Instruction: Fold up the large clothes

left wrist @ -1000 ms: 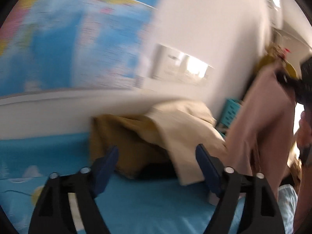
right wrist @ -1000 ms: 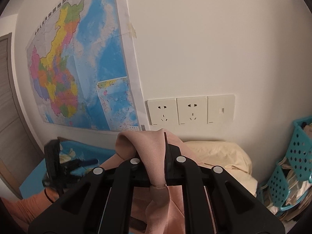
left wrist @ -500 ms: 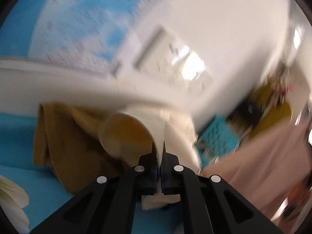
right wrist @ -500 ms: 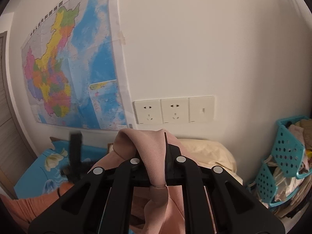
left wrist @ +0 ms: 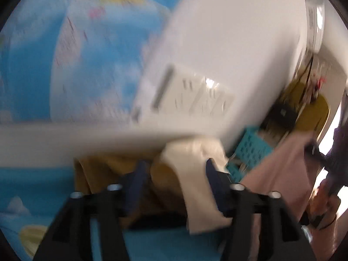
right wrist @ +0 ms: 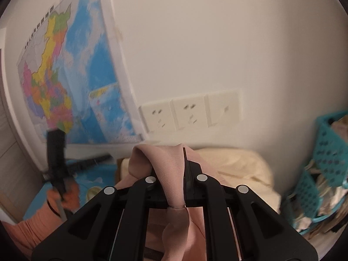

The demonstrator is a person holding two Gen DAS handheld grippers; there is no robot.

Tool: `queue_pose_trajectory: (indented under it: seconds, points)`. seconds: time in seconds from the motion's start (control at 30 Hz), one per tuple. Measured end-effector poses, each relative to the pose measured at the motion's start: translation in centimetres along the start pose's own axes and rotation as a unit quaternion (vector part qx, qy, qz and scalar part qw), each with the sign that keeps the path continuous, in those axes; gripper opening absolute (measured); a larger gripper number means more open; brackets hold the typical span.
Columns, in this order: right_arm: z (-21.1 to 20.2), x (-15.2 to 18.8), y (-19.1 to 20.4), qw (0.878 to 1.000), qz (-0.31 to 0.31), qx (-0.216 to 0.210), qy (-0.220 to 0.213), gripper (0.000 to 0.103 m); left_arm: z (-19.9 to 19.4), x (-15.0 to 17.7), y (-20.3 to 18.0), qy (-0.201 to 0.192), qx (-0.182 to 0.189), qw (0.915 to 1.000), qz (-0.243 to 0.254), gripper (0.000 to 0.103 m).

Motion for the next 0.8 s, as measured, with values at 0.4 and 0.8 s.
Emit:
queue_pose_trajectory:
  seconds: [0.4,0.8]
  points:
    - [1.4,0.7,1.1,1.0,-0.019,-0.011,0.018,0.008,7.0,5.7,-2.0,0.09,0.01,0.9958,-0.012,0.005]
    - [-1.2,-3.8,1.2,0.999,-0.02,0.001,-0.029,0.008,6.9,2.1,-0.7,0.046,-0.027,0.9985,-0.012,0.005]
Point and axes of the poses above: each gripper's, at about its wrist camera, not at the fingertips, and z roughly the way its jaws point, y to its left, x to its underside, the point moved 2 cm from there along z, roughly the way its jaws point, and after that the axes turned 5 degrees about -y, right-handed, at the moved point
